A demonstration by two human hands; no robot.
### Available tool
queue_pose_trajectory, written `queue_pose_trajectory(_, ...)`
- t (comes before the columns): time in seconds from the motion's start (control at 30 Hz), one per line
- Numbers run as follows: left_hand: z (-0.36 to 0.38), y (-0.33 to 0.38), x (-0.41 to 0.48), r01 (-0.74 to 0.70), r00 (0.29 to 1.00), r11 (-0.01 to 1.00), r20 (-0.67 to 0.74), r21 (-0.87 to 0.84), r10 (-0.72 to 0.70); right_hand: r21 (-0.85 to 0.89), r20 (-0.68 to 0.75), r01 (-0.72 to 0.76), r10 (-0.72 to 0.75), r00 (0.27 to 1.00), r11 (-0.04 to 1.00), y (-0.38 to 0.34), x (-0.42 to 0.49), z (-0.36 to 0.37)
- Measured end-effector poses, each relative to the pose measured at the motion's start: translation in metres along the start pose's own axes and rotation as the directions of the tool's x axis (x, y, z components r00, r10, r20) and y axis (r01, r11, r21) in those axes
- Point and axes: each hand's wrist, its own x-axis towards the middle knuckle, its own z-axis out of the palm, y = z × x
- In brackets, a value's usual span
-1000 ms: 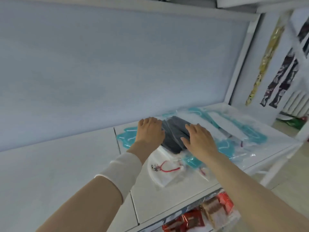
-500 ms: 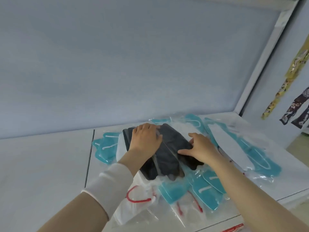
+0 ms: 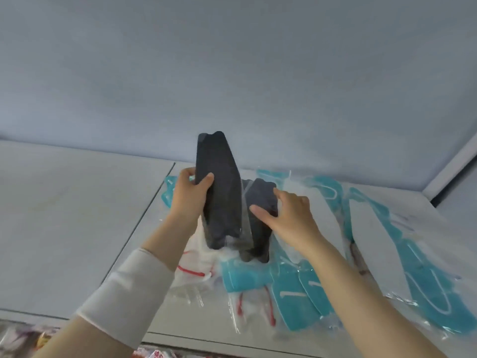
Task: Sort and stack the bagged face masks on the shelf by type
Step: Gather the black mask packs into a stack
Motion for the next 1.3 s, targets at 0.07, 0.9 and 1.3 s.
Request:
queue_pose_trajectory(0.07, -0.021, -0.007, 0.009, 0.059, 0.997, 0.998, -0.048, -0.012, -0.060, -0.247, 0.062, 0.058, -0.043, 0.997, 0.967, 0.006, -0.002, 0.011)
queue_pose_trajectory(0.9, -0.069, -0.028, 0.018, 0.107, 0.994, 0.989, -0.019, 0.104, -0.106, 0.449, -0.164, -0.015, 0.099, 0.981, 0.893, -0.043, 0.002, 0.008)
queue_pose_trajectory(1.3, -0.076, -0.012, 0.012, 0.047, 0.999, 0.989, 0.018, -0.139, -0.045, 0.339, -0.077, 0.169, -0.152, 0.985, 0.926, -0.082, 0.009, 0.036)
